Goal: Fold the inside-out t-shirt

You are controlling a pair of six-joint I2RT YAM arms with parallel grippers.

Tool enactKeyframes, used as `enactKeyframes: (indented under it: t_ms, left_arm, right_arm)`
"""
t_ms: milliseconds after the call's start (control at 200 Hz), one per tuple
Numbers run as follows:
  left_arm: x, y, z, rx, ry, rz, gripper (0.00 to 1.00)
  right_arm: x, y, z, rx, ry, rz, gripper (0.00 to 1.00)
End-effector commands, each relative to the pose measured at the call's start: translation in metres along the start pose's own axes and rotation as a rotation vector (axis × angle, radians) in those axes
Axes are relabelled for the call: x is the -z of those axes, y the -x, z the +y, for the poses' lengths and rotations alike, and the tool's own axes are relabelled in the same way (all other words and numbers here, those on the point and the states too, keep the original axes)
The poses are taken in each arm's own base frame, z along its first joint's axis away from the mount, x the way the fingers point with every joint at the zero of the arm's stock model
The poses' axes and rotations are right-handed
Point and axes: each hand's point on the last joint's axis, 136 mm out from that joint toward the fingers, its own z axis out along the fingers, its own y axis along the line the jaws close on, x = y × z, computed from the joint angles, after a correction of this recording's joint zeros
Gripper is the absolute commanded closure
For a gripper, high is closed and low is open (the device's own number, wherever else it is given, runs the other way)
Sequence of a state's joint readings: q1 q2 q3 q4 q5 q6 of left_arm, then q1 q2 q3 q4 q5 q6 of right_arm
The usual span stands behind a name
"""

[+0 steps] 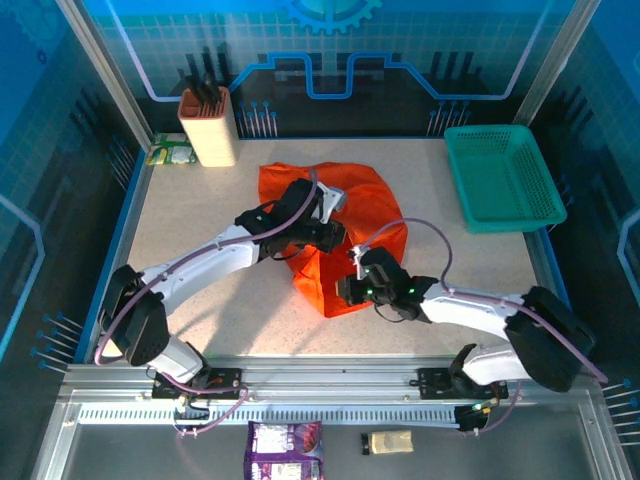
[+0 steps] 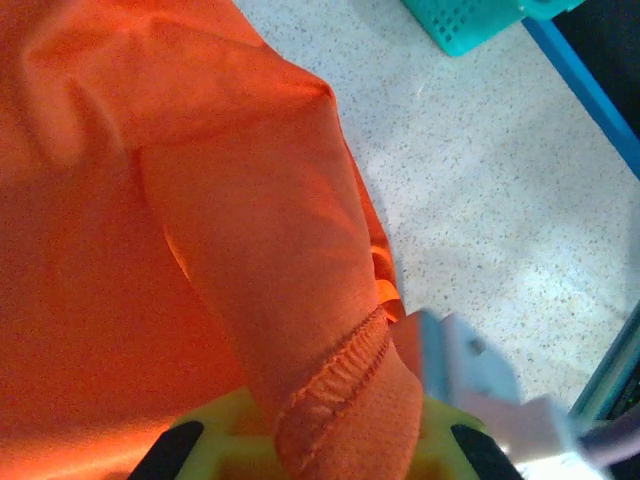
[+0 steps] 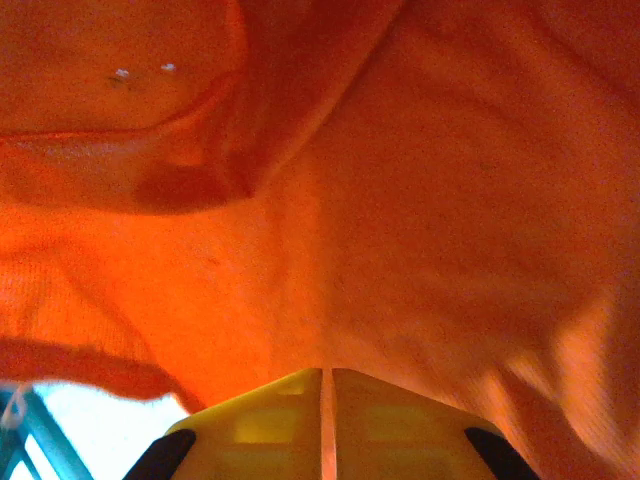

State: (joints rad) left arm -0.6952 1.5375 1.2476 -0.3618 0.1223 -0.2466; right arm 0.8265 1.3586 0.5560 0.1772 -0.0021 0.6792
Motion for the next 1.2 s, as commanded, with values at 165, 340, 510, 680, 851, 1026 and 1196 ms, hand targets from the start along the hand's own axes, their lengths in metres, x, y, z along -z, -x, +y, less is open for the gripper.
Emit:
enactKeyframes:
  t_ms: [165, 340, 510, 680, 851, 1026, 1196]
  left_arm:
    - [0.032, 0.017, -0.018, 0.045, -0.07, -0.058, 1.0]
    - [0.042, 0.022, -0.022, 0.058, -0.071, -0.062, 1.0]
    - [0.047, 0.03, -0.026, 0.073, -0.076, -0.076, 1.0]
    - [0.041, 0.042, -0.035, 0.076, -0.113, -0.072, 1.0]
    - [0.031, 0.055, -0.043, 0.078, -0.147, -0.07, 1.0]
    - [0.019, 0.067, -0.05, 0.066, -0.175, -0.048, 1.0]
    - [0.021, 0.075, -0.054, 0.045, -0.175, -0.051, 1.0]
  right_arm:
    - [-0.035, 0.068, 0.009, 0.002, 0.006, -0.32, 0.88]
    - [-0.037, 0.104, -0.042, -0.086, -0.106, -0.395, 0.88]
    - [-0.015, 0.13, -0.12, -0.199, -0.297, -0.416, 0.89]
    - [0.026, 0.144, -0.182, -0.286, -0.452, -0.425, 0.89]
    - [0.065, 0.136, -0.197, -0.333, -0.475, -0.387, 0.87]
    - [0.075, 0.091, -0.142, -0.286, -0.326, -0.235, 0.82]
    - [0.086, 0.037, -0.106, -0.269, -0.301, -0.183, 0.77]
